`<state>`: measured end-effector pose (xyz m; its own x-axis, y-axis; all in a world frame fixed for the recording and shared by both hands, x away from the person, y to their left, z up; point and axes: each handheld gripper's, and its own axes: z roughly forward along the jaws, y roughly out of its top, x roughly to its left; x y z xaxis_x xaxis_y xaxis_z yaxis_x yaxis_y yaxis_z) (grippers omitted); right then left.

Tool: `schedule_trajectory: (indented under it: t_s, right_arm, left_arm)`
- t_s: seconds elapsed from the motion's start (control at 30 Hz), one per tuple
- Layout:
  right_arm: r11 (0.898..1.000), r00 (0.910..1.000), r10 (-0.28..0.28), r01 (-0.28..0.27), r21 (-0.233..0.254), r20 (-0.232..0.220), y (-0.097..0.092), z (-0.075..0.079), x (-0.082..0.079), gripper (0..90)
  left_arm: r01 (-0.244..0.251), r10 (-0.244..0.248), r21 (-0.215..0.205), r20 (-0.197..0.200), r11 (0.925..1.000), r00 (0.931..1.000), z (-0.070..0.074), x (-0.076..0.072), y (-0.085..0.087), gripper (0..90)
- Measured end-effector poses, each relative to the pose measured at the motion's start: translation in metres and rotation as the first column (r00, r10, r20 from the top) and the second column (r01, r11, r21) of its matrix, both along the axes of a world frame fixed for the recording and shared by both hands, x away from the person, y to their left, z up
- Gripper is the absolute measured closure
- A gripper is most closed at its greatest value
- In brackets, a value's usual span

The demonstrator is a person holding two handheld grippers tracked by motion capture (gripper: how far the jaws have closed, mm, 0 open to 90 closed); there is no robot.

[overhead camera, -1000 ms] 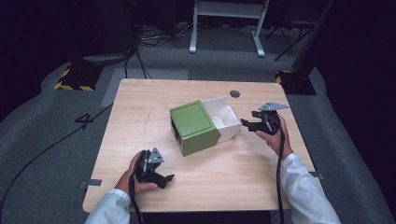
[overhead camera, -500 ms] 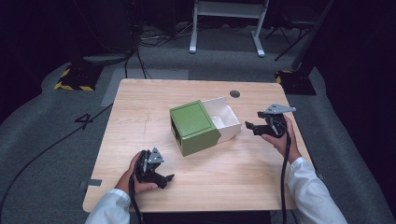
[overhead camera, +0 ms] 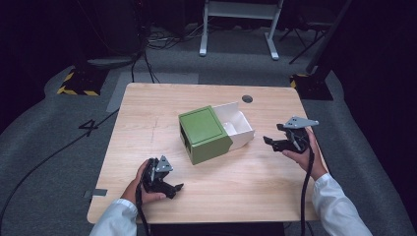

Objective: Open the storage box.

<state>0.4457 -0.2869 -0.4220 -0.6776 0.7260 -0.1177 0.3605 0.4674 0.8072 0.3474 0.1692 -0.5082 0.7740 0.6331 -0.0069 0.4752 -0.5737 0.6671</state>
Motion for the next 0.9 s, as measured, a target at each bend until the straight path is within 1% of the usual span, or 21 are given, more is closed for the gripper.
schedule_trajectory:
  t_s: [0.1,0.23,0.33,0.53,0.7,0.83,0.9]
  right_arm:
    - [0.999,0.9998,0.019,-0.019,-0.027,0.005,-0.001,-0.003,-0.007,21.1]
    - [0.998,0.9992,0.039,-0.039,-0.045,0.000,-0.002,-0.007,-0.016,20.2]
    - [0.997,0.9981,0.060,-0.060,-0.057,-0.013,-0.002,-0.012,-0.023,19.8]
    - [0.989,0.9948,0.092,-0.096,-0.109,-0.044,-0.004,-0.028,-0.032,19.5]
    - [0.983,0.9933,0.095,-0.104,-0.151,-0.067,-0.007,-0.041,-0.039,19.0]
    - [0.980,0.9929,0.087,-0.100,-0.170,-0.081,-0.011,-0.050,-0.045,18.9]
    - [0.982,0.9931,0.073,-0.088,-0.167,-0.092,-0.013,-0.054,-0.047,18.9]
  left_arm:
    - [0.000,0.000,0.001,0.001,1.0000,1.0000,0.000,0.000,0.000,0.5]
    - [-0.003,0.003,0.000,0.000,1.0000,1.0000,0.000,0.000,0.000,0.5]
    - [-0.004,0.004,0.001,0.001,1.0000,1.0000,0.000,0.000,0.000,0.5]
    - [-0.003,0.003,0.000,0.000,1.0000,1.0000,0.000,0.000,0.000,0.5]
    - [-0.003,0.003,0.000,0.000,1.0000,1.0000,0.000,0.000,0.000,0.5]
    - [-0.004,0.004,0.000,0.001,1.0000,1.0000,0.000,0.000,0.000,0.5]
    - [-0.003,0.003,0.000,0.001,1.0000,1.0000,0.000,0.000,0.000,0.5]
